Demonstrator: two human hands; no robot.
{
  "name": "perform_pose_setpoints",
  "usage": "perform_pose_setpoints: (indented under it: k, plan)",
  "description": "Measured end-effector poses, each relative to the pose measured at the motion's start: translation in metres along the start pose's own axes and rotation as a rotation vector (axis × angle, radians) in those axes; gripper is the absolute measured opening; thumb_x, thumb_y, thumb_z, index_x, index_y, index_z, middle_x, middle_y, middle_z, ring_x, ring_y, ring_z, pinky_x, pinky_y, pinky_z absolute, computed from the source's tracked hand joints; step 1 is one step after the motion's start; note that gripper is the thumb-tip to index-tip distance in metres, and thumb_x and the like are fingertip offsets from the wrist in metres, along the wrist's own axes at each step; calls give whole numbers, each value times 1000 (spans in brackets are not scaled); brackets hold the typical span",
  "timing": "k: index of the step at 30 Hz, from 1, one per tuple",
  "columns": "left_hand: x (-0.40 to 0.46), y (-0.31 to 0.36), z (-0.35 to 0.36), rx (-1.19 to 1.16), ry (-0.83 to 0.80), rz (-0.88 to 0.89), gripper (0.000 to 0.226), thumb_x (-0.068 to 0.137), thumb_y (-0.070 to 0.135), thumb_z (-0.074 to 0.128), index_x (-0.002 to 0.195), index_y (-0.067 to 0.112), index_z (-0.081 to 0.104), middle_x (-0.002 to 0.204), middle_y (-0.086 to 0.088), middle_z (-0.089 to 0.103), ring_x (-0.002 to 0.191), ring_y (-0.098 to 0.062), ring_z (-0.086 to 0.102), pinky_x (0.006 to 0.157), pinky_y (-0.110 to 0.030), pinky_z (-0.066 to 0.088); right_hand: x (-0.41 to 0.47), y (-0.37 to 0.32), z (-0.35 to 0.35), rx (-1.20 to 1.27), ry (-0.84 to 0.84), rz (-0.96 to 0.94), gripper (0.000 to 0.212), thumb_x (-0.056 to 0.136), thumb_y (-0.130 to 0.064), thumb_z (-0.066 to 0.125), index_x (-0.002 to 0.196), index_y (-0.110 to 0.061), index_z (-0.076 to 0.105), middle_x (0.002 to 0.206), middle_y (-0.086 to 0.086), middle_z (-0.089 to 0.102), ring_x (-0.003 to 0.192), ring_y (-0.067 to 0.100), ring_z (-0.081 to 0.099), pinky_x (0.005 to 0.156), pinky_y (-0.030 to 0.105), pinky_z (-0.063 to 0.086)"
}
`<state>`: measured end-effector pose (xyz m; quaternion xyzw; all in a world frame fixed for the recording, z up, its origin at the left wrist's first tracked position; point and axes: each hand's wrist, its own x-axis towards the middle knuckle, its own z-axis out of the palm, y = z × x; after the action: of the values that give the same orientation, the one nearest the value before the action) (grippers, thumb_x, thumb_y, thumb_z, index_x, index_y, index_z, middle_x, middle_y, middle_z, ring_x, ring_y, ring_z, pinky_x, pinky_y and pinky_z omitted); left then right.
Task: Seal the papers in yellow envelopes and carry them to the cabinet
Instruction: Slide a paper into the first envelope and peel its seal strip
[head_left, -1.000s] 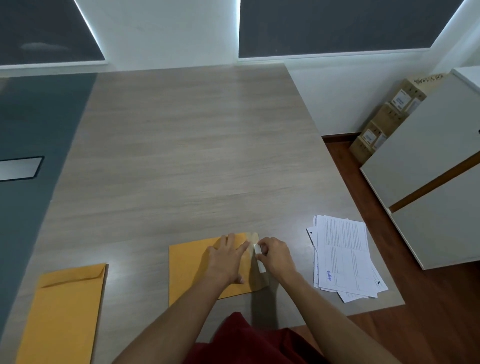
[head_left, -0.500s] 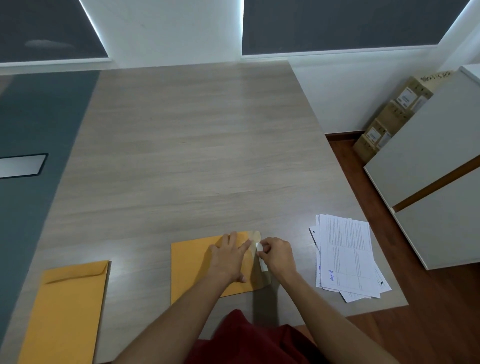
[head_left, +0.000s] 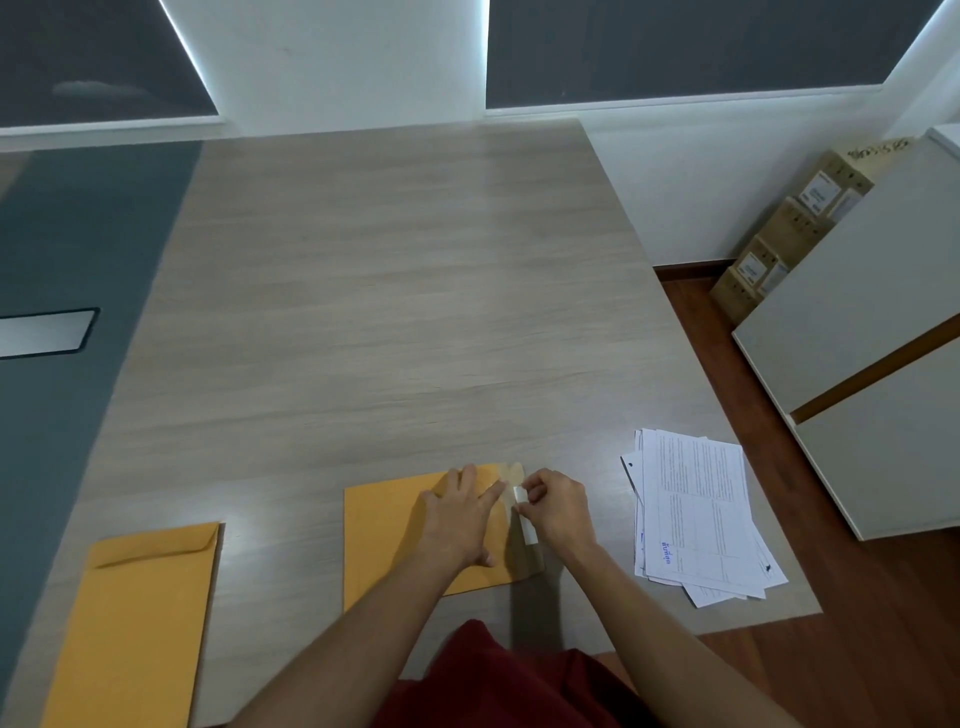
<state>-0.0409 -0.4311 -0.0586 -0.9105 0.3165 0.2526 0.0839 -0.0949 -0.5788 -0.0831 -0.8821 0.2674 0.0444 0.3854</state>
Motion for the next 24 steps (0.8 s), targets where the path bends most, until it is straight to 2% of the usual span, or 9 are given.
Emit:
perform_pose_setpoints:
  k: [4, 10, 15, 19, 24]
  plan:
    - [-1, -1, -1, -4, -2, 2, 107, 71, 57, 79, 153, 37, 14, 156, -12, 13, 142, -34, 17, 101, -58, 40, 3, 2, 2, 48, 25, 2, 13, 81, -21, 78, 86, -22, 65, 76, -9, 64, 70, 4, 62, 65, 16, 53]
    - [-2, 0, -3, -3, -9, 0, 108, 72, 57, 79, 154, 37, 11, 157, -11, 11, 142, -34, 17, 101, -58, 39, 14, 5, -1, 57, -14, 4, 7, 85, -15, 72, 85, -15, 66, 76, -1, 65, 70, 10, 61, 64, 20, 52]
    - [-2, 0, -4, 4, -5, 2, 108, 72, 57, 78, 154, 37, 12, 155, -12, 13, 141, -33, 19, 101, -57, 40, 24, 6, -3, 28, -74, 13, 5, 89, -13, 66, 85, -11, 64, 80, 4, 66, 75, 16, 61, 72, 31, 54]
    - [-1, -1, -4, 8, -5, 8, 108, 72, 59, 78, 154, 38, 11, 156, -11, 13, 141, -33, 19, 101, -56, 41, 25, 3, -1, 2, -107, 19, 7, 94, -12, 59, 87, -9, 61, 92, 9, 63, 84, 21, 60, 79, 34, 52]
    - [5, -9, -6, -23, 22, -13, 107, 70, 62, 77, 153, 38, 14, 153, -10, 17, 139, -31, 23, 99, -51, 44, 17, -2, -5, 69, -45, -18, 12, 96, -13, 56, 84, -13, 56, 87, 5, 60, 76, 13, 56, 65, 21, 43]
